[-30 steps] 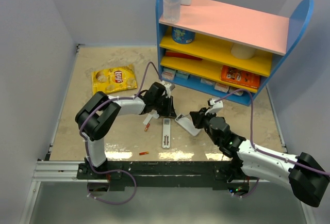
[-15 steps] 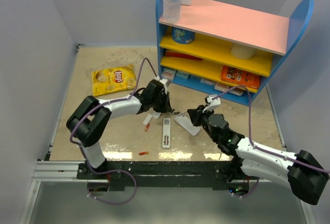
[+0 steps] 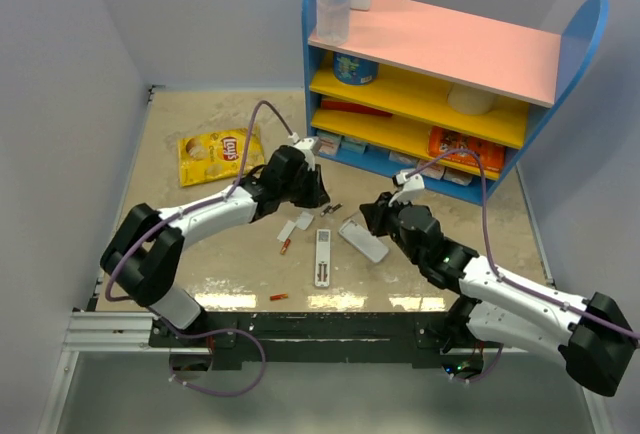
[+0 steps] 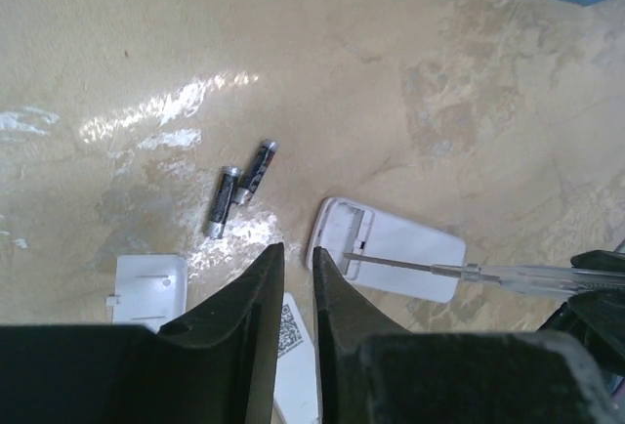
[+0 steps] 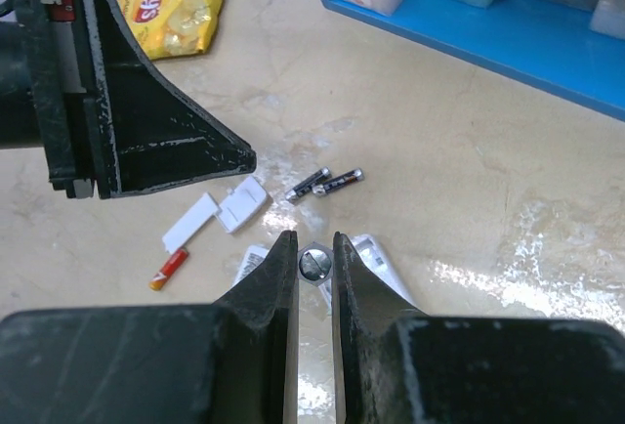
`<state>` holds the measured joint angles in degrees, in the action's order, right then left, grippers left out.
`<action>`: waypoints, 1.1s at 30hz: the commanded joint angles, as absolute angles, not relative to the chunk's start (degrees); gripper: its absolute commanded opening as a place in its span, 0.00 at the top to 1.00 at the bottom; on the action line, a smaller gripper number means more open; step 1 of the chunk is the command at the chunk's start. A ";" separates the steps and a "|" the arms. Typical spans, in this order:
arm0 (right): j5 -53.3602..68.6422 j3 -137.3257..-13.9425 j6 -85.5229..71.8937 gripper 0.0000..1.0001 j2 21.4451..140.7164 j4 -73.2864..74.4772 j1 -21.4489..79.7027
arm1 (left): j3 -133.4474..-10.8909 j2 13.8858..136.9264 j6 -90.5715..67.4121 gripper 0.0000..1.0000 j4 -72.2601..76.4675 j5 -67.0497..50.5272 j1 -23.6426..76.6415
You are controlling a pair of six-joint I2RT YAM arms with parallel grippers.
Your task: Unload the batteries from the remote control
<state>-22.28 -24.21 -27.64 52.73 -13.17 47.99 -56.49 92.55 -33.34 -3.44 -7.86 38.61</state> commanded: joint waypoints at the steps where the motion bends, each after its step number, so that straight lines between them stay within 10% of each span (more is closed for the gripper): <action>1: -19.96 -34.18 -29.27 1.00 51.59 2.76 48.08 | -55.81 84.40 -29.02 0.76 -1.14 -7.65 38.06; 11: -5.03 -44.91 -31.54 1.00 53.70 29.17 48.08 | -52.47 67.42 -21.63 0.41 -5.88 -5.63 37.79; 14: 1.58 -44.21 -35.31 1.00 51.95 31.02 48.08 | -51.77 63.55 -19.25 0.00 -8.61 -4.14 37.62; 33: -8.08 -20.50 -77.86 1.00 31.30 33.05 47.55 | -45.53 54.31 -14.33 0.00 -13.45 3.35 37.27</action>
<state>-3.79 -24.47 -65.73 36.18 32.82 47.92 -45.95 54.92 -15.64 -14.48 3.07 37.52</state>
